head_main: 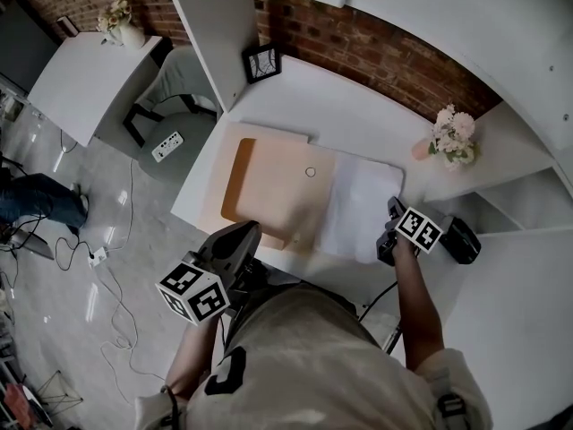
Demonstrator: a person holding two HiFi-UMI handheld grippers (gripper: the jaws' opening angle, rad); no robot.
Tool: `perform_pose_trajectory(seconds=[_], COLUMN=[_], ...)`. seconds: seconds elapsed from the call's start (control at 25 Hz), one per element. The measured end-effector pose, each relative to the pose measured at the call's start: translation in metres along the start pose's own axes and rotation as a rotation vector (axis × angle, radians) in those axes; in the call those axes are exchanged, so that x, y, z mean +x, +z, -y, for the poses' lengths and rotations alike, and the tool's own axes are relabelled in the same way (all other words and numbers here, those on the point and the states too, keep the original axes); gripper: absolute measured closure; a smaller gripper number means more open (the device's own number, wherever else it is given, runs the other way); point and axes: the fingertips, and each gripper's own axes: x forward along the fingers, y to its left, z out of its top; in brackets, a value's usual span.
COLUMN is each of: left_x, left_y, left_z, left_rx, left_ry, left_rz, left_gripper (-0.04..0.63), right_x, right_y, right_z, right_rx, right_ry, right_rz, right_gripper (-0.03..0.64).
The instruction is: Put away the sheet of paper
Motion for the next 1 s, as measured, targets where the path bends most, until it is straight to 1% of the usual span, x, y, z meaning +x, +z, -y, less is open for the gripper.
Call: perform_pose_trajectory(seconds=[0.36, 0.52, 1.0], left_x=[0.000, -0.002, -0.010], left_y=[0.002, 0.002, 0.010], left_z=[-0.007, -0.010, -0.018], left_rx=[-0.004, -0.011, -0.002], left_ry=[-0.009, 0.001, 0.010], left_rz=[-0.011, -0.020, -0.004], left_gripper=[0.578, 0.578, 0.578], right_x=[0.003, 0.005, 0.010], right_y=[-0.003, -0.006, -0.008], right_z=[-0.006, -0.007, -0.018], right_rx=[0.002, 0.002, -0.007], right_ry=[-0.005, -0.007, -0.001], right_rz=[0.002, -0.006, -0.018], right_gripper=[0.589, 0.589, 0.589])
